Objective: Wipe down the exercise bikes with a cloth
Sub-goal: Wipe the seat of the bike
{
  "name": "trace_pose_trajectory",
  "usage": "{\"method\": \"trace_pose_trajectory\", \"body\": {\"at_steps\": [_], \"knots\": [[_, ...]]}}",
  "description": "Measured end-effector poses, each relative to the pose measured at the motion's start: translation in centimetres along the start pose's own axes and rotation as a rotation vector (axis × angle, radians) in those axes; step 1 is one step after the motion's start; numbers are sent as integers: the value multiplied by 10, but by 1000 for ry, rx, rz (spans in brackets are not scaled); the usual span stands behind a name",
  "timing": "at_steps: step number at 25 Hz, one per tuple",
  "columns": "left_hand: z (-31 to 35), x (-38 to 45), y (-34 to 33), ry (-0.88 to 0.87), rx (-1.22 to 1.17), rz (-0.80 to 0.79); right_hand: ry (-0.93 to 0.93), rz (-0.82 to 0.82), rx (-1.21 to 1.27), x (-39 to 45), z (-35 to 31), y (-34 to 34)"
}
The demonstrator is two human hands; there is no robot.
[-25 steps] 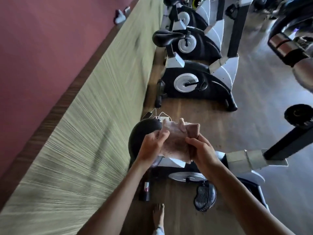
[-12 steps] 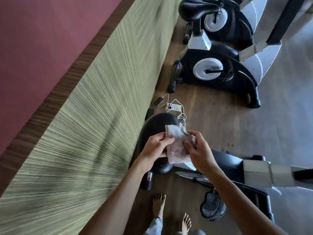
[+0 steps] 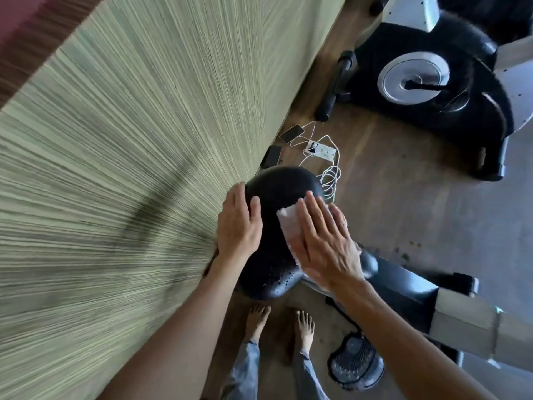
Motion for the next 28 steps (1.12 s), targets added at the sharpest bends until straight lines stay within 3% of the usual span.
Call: {"method": "trace_pose_trajectory", "body": {"at_steps": [7, 12, 14, 16, 18, 23, 28], "knots": [[0, -4, -11, -45, 181, 28, -149, 44, 99, 63, 14, -15], [-1, -3, -10, -40, 242, 49, 200, -46, 31, 6, 6, -5], [-1, -2, -11, -37, 257, 60, 115, -30, 24, -4, 15, -7], [0, -3, -11, -34, 248, 54, -98, 33, 82, 33, 13, -14], [0, -5, -10, -33, 230, 50, -168, 41, 116, 70, 6, -15], [-3, -3, -10, -45, 212, 64, 177, -47, 63, 14, 26, -8], [-2, -5, -12, -29, 217, 50, -104, 38, 132, 66, 23, -18]]}}
Point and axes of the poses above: each hand's wrist, its own x-axis towards the middle knuckle, its own y-axis out of the back of the hand, z = x × y, the point moved 2 cm from there along x, towards the middle knuckle, and after that the axes turned 13 degrees about y, right-handed, at the moved point
